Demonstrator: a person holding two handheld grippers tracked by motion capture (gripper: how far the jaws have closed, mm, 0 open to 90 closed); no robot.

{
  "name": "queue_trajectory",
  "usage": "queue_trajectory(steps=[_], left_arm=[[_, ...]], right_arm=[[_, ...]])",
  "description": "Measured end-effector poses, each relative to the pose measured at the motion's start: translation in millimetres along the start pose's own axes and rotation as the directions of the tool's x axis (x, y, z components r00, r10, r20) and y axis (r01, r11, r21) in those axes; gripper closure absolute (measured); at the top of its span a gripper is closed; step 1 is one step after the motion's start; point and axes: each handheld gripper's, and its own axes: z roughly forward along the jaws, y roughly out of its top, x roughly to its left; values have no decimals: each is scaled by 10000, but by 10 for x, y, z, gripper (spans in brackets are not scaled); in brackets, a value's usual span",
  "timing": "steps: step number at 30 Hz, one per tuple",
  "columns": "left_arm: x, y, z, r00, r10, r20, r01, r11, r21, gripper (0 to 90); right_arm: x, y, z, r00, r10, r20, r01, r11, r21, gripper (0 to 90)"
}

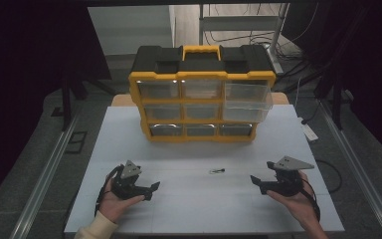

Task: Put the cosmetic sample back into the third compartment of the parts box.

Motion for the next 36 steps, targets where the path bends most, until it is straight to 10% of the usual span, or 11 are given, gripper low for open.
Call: queue_trajectory(steps=[21, 36], left_arm=[[-5, 12, 20, 9999, 74, 111, -74, 10000, 31, 88], [-29, 19, 26, 9998, 180, 113, -180, 9998, -28, 88]], right_arm=[[94, 371, 319, 9798, -1295, -1523, 1428, 9865, 802, 195], [226, 605, 502, 9478, -2234, -2277, 2536, 9606, 1133, 177]])
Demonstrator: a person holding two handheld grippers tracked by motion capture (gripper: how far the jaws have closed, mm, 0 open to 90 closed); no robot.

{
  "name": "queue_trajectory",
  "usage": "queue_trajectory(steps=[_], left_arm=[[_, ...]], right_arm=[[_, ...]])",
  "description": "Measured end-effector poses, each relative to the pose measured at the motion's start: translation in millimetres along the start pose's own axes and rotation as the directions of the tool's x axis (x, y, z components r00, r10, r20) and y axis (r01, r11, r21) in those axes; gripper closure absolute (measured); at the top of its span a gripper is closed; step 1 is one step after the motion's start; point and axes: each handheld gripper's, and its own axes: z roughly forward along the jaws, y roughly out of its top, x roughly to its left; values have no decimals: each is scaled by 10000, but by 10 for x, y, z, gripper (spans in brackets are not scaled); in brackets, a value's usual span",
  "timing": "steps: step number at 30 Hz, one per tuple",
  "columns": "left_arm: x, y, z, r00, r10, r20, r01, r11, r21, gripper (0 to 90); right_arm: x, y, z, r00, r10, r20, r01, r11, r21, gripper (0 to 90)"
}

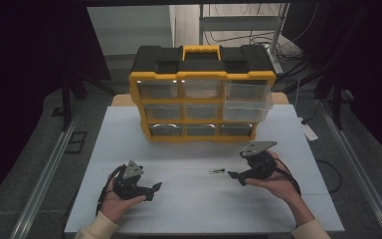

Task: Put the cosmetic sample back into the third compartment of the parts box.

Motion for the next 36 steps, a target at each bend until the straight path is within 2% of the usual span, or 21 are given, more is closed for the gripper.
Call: queue_trajectory(steps=[7, 15, 19, 27, 34, 36], left_arm=[[-11, 4, 2, 10000, 57, -9, -57, 10000, -16, 88], [-8, 6, -2, 10000, 81, 1, -81, 10000, -23, 89], [-8, 8, -5, 10000, 59, -35, -59, 10000, -28, 87], [-10, 8, -4, 9999, 94, -50, -94, 10000, -14, 87], [-14, 16, -16, 9999, 117, -82, -118, 9999, -43, 86], [-14, 15, -16, 9999, 130, -78, -130, 9999, -37, 86]], right_arm=[[4, 84, 51, 9992, -261, -316, 267, 9995, 181, 173], [-28, 143, 126, 9978, -572, -344, 586, 9974, 419, 169], [-28, 181, 169, 9963, -690, -521, 717, 9960, 529, 180], [-8, 248, 323, 9909, -966, -937, 1051, 9903, 904, 187], [-29, 296, 495, 9829, -1112, -1470, 1307, 9828, 1305, 193], [-28, 309, 531, 9788, -1259, -1613, 1501, 9776, 1475, 194]])
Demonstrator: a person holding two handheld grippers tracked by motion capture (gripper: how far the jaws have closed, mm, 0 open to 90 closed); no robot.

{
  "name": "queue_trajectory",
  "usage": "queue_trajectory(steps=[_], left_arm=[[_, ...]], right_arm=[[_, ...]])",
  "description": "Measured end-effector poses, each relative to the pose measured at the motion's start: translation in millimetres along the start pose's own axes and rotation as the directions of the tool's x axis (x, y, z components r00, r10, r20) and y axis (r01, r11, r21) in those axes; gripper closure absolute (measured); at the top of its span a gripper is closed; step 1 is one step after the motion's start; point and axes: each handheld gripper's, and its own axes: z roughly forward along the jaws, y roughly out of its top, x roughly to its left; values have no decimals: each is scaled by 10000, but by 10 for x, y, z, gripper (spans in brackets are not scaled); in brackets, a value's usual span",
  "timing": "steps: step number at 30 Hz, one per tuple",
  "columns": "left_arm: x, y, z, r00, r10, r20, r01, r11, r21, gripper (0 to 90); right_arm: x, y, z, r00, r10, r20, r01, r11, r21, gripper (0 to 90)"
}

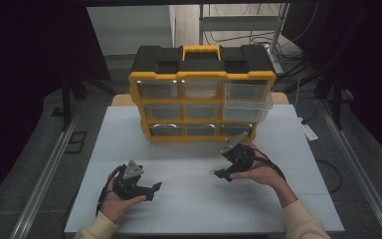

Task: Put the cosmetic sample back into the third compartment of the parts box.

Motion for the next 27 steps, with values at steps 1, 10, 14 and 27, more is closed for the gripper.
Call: queue_trajectory(steps=[1, 10, 14, 27], left_arm=[[0, 0, 1, 10000, -5, 2, 5, 10000, 1, 86], [2, -2, 3, 10000, 4, -14, -4, 10000, 23, 86], [-2, -4, 10, 10000, 26, -24, -26, 10000, 73, 86], [-4, -9, 6, 10000, -2, -67, 2, 10000, 28, 88]], right_arm=[[-3, 8, 16, 9999, -94, -52, 95, 9999, 88, 194], [-21, 67, 106, 9981, -565, -230, 577, 9968, 545, 214], [-32, 81, 177, 9965, -757, -366, 785, 9935, 827, 243], [-60, 84, 352, 9921, -1148, -496, 1218, 9768, 1763, 366]])
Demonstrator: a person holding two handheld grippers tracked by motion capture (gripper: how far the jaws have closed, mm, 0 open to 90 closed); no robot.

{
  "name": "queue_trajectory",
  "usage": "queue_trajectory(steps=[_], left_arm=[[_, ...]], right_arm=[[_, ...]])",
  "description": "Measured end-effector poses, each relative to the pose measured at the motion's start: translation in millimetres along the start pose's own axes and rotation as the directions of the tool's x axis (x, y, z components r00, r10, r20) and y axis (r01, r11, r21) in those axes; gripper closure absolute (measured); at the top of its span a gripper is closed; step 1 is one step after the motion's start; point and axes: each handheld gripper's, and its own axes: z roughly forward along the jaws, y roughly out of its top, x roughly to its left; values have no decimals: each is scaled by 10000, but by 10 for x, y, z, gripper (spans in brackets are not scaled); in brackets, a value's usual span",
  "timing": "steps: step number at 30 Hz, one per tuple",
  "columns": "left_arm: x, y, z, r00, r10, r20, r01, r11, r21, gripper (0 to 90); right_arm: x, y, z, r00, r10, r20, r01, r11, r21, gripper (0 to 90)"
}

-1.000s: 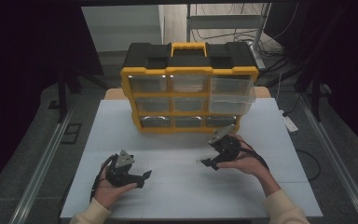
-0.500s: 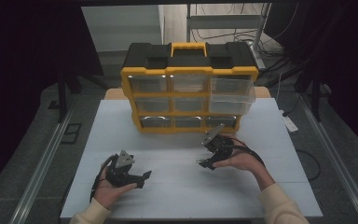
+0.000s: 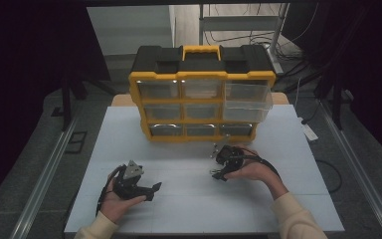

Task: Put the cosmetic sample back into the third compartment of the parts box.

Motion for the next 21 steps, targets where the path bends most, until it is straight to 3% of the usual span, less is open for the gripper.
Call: queue_trajectory(steps=[9, 14, 17, 21], left_arm=[[-3, 0, 0, 10000, 23, -23, -23, 10000, -34, 89], [-10, 0, -11, 10000, 81, -20, -81, 9999, -112, 91], [-11, -1, -17, 9999, 117, -42, -118, 9998, -143, 91], [-11, -3, -20, 9999, 108, -47, -109, 9998, -157, 91]], right_arm=[[-11, 32, -9, 9988, -126, -464, 136, 9997, 221, 538], [-39, 43, -17, 9971, -477, -595, 498, 9982, 340, 649], [-35, 61, -23, 9945, -740, -741, 778, 9957, 506, 764], [-14, 79, -22, 9930, -898, -766, 946, 9936, 615, 811]])
